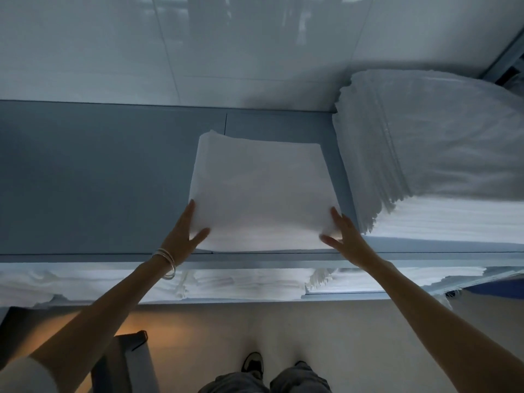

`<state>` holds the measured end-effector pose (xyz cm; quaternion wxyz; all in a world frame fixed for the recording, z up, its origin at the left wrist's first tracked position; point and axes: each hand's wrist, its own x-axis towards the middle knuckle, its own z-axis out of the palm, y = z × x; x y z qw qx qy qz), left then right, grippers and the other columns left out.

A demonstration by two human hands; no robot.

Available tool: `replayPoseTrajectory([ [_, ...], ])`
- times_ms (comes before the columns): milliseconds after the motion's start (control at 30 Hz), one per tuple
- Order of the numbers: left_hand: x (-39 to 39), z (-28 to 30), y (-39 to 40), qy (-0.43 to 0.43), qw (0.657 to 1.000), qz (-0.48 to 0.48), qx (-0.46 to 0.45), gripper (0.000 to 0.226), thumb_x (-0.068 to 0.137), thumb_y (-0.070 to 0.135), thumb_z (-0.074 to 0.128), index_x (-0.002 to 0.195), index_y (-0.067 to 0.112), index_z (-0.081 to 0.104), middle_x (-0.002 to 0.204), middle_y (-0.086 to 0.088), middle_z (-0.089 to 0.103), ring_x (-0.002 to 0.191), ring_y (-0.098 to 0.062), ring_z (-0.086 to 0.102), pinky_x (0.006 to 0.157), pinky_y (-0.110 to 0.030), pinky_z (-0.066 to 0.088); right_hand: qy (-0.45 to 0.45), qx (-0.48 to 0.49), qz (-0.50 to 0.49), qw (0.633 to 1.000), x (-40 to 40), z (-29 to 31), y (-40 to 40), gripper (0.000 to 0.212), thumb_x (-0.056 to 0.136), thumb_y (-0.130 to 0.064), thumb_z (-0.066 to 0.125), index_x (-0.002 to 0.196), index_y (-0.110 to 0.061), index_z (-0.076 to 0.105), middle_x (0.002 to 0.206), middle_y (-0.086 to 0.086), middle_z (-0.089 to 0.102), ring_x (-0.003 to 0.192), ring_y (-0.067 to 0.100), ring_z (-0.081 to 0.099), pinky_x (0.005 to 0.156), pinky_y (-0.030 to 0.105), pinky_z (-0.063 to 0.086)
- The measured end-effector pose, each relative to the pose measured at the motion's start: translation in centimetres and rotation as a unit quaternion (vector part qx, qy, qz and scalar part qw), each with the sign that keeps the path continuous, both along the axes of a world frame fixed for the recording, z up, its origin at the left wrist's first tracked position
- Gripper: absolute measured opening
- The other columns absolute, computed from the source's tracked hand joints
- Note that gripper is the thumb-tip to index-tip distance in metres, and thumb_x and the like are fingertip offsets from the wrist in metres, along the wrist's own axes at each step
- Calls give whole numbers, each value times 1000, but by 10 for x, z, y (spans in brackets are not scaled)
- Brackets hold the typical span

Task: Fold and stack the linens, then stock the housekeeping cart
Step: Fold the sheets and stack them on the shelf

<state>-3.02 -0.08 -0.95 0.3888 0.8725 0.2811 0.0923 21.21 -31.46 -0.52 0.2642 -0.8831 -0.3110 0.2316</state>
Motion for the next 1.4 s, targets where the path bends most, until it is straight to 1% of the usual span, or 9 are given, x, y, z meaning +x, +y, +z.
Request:
replayPoseTrajectory([
  [133, -8, -8, -10, 7, 999, -16, 45, 116, 61, 6, 86, 148, 6, 10, 154, -12, 20, 138, -25, 27, 109, -28, 21, -22, -15, 17, 1000, -5, -4, 8, 110, 73, -21, 80, 145, -33, -2, 151, 18, 8, 132, 34, 32, 109, 43, 32],
  [467, -2, -12, -27, 9, 989, 109, 101, 104, 62, 4, 84, 147, 17, 25, 143, -11, 45, 114, -41, 55, 92, -50, 47, -154, 3, -69, 986, -19, -12, 15, 96, 76, -12, 77, 149, -24, 17, 120, 20, 44, 86, 30, 57, 83, 45, 52],
  [600, 8, -8, -18, 7, 984, 135, 116, 92, 69, 2, 77, 145, 20, 29, 133, -16, 53, 108, -43, 58, 91, -53, 48, -172, -11, -79, 982, -28, -16, 19, 89, 77, -14, 75, 148, -21, 23, 116, 18, 50, 86, 38, 62, 82, 52, 53],
  [733, 11, -3, -4, 24, 987, 126, 94, 97, 67, -1, 77, 147, 20, 27, 134, -18, 43, 108, -46, 54, 90, -55, 45, -100, 37, -60, 992, -21, -15, 14, 96, 72, -11, 80, 148, -19, 22, 132, 16, 48, 99, 34, 59, 87, 52, 52],
  [933, 13, -13, -36, 57, 981, 168, 77, 131, 49, 35, 92, 151, 23, 10, 136, -26, 27, 117, -47, 41, 95, -55, 43, -33, 22, -161, 986, -42, -14, 26, 122, 60, -35, 87, 149, -9, 9, 138, 18, 34, 119, 36, 45, 98, 48, 42],
  [1067, 25, -22, -36, 82, 959, 222, 154, 122, 51, 35, 90, 148, 25, 17, 127, -28, 39, 107, -45, 48, 89, -53, 45, -77, -13, -214, 974, -51, -14, 39, 104, 68, -44, 80, 144, -9, 19, 130, 17, 43, 111, 40, 54, 89, 50, 48],
  [1233, 34, -5, -14, 70, 957, 260, 111, 94, 72, -7, 64, 147, 31, 21, 128, -19, 36, 104, -42, 49, 89, -50, 45, -80, 36, -186, 979, -76, -14, 39, 73, 81, -30, 72, 133, -3, 29, 127, 18, 50, 100, 38, 61, 83, 48, 52],
  [1300, 37, 6, 7, 67, 953, 268, 124, 84, 74, -11, 50, 146, 26, 29, 139, -19, 29, 108, -46, 48, 93, -50, 43, -70, 63, -144, 985, -105, -18, 38, 65, 84, -23, 70, 131, -1, 31, 124, 16, 54, 92, 34, 66, 79, 43, 56],
  [1400, 36, 20, 10, 34, 953, 174, 247, 59, 74, -8, 56, 131, 9, 53, 146, -24, 31, 126, -51, 36, 105, -53, 33, 12, 84, -12, 996, -140, -13, 32, 47, 87, -13, 66, 124, -6, 39, 100, -1, 61, 82, 14, 67, 71, 24, 51],
])
